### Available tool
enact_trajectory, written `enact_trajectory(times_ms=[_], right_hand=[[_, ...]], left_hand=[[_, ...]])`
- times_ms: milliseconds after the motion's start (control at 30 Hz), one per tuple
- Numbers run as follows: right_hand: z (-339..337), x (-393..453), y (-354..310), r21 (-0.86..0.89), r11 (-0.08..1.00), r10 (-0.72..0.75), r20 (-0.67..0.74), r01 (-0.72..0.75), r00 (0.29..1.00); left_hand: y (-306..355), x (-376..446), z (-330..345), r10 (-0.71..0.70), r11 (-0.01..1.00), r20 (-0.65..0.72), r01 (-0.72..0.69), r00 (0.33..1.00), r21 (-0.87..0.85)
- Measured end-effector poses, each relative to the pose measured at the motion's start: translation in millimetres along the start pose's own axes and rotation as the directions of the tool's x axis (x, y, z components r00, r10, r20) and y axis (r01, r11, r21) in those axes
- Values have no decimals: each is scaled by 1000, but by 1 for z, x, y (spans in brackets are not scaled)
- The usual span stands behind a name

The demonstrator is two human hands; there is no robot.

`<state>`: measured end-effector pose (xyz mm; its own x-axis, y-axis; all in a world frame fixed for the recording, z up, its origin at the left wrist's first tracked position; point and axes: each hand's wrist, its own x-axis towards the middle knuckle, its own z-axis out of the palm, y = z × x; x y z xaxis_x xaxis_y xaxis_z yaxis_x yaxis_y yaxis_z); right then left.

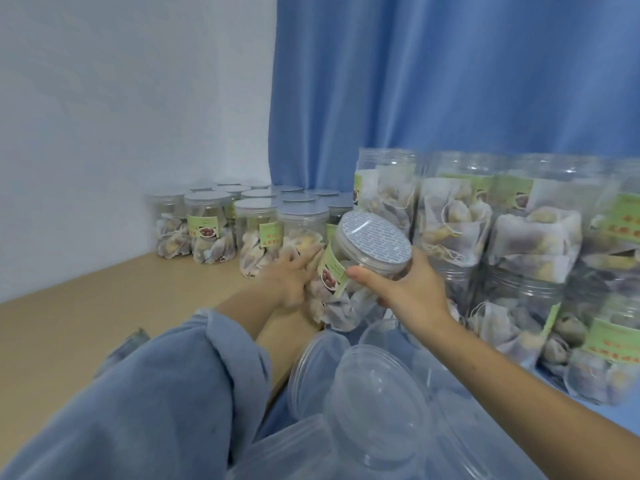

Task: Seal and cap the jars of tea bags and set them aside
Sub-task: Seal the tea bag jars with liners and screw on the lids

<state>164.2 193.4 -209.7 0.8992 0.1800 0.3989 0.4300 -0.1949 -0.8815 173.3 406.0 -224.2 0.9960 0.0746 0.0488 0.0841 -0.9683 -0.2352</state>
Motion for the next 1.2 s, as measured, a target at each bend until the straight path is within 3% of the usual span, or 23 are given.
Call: enact_trajectory(times_ms=[167,267,367,433,633,733,800,867,933,1033,1200], right_hand=[[17,6,-4,-50,998,-29,30,31,999],[27,14,-13,-90,995,-28,65,34,997],[39,21,-23,-141,987,-58,98,71,994],[48,25,-27,-179,978,-91,118,112,989],[69,30,-39,-423,906,55,109,-4,993],[77,36,-41,-357,928,147,89,-107,985],[85,39,-39,-277,951,160,51,-140,986],[91,40,-35,-248,955,166,-10,-163,986],[95,41,-28,-250,949,204,26,-192,979],[94,44,-19,-291,939,244,188,-183,951],[98,45,-24,-227,947,293,324,-227,900]], left_hand=[[-11,3,18,-147,963,-54,156,988,222],[-24,1,26,-176,948,-107,197,979,248],[-31,-6,35,-262,951,-119,278,958,135],[-34,-9,38,-345,938,-30,346,938,27],[-29,-7,31,-471,861,127,486,873,-152],[-22,-8,22,-502,712,68,456,862,-534],[-10,-11,12,-498,501,43,328,866,-801],[3,-12,1,-492,248,85,233,866,-940],[12,-11,-2,-490,100,98,167,866,-981],[21,-10,-7,-464,48,56,89,884,-995],[27,-14,-15,-338,82,139,177,931,-981]])
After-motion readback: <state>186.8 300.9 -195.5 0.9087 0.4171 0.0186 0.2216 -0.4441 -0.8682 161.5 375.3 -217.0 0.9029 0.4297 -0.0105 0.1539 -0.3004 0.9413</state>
